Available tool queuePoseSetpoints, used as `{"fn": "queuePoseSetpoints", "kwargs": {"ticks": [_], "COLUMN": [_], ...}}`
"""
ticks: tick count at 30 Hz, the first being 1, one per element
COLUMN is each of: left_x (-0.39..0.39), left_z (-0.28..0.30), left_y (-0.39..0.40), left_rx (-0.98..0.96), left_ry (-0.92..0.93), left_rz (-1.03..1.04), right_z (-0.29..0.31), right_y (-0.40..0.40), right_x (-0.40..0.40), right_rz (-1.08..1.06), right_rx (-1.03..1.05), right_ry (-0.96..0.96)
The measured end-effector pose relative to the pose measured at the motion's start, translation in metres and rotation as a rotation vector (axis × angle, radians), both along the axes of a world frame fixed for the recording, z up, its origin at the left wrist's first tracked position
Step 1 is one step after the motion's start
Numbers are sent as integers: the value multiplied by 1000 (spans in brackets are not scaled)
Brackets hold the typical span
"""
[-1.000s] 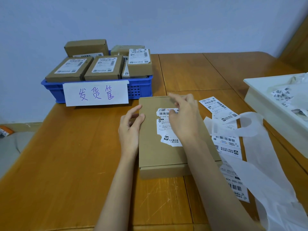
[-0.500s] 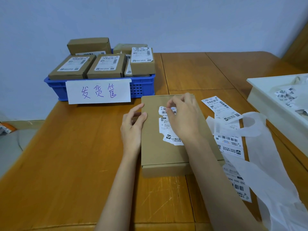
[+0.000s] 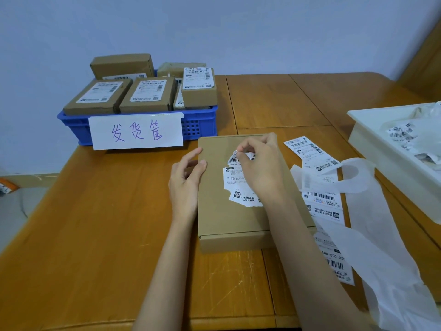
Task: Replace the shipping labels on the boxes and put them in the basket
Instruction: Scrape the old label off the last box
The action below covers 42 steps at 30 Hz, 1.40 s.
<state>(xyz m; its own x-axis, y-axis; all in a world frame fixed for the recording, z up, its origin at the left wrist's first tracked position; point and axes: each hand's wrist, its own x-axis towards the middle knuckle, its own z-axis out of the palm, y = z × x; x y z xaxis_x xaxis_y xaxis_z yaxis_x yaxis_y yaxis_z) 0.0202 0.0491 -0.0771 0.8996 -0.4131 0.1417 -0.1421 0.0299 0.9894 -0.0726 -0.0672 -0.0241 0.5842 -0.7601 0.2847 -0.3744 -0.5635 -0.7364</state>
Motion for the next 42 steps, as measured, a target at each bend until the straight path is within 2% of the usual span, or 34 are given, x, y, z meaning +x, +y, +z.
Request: {"fn": "queuePoseSetpoints", "kwargs": {"ticks": [5, 9, 21, 27, 33, 37, 42], "left_x": [-1, -1, -2, -1, 2, 1, 1], "left_z": [-1, 0, 1, -1, -2, -3, -2], "left_y": [0, 0, -1, -1, -1, -1, -2], "left_rx": [-6, -14, -13, -20, -3, -10, 0], "left_ry": [10, 25, 30, 18, 15, 16, 8], "left_rz": [2, -7, 12, 13, 4, -4, 4], "right_z": [1, -5, -6, -5, -2, -2, -5], "right_y": [-3, -2, -6, -4, -2, -7, -6], "right_x": [-2, 0, 11, 1, -1, -4, -1], "right_rz": [-26, -66, -38, 32, -75, -194, -145], "right_rx": [51, -39, -222, -329, -87, -41, -106], "right_ry": [-99, 46, 195, 207, -8, 87, 108]}}
